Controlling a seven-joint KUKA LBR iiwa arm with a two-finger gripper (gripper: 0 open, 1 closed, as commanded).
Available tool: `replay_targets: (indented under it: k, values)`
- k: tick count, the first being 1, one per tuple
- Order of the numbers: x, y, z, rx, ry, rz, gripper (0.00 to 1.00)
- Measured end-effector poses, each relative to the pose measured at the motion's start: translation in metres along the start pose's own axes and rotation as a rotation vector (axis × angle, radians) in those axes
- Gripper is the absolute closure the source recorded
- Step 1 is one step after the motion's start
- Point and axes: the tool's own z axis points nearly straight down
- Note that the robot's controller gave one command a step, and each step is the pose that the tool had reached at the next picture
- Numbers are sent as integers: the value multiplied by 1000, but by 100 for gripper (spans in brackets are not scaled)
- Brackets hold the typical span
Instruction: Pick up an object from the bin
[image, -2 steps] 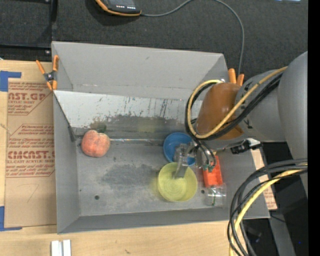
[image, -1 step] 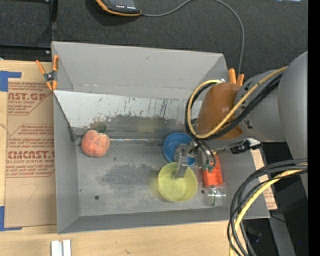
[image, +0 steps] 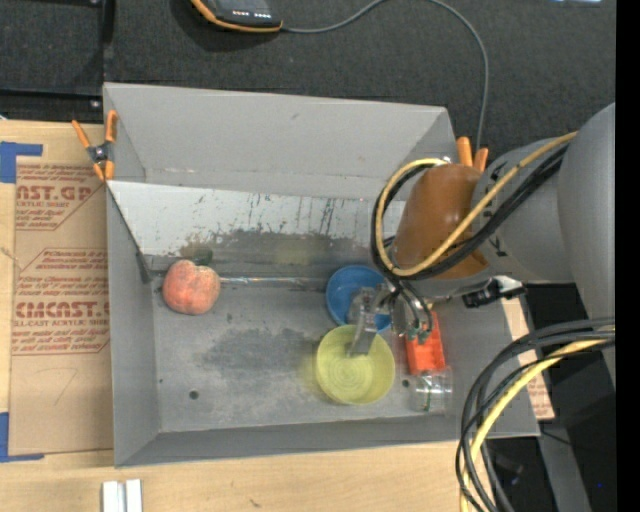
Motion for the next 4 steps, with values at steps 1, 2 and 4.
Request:
replay_targets:
  k: [1, 2, 4]
  values:
    - [1, 0, -14, 0, 3, -1, 100]
    - [1, 0, -25, -1, 2, -1, 100]
    - [1, 1, -45, -1, 3, -1, 100]
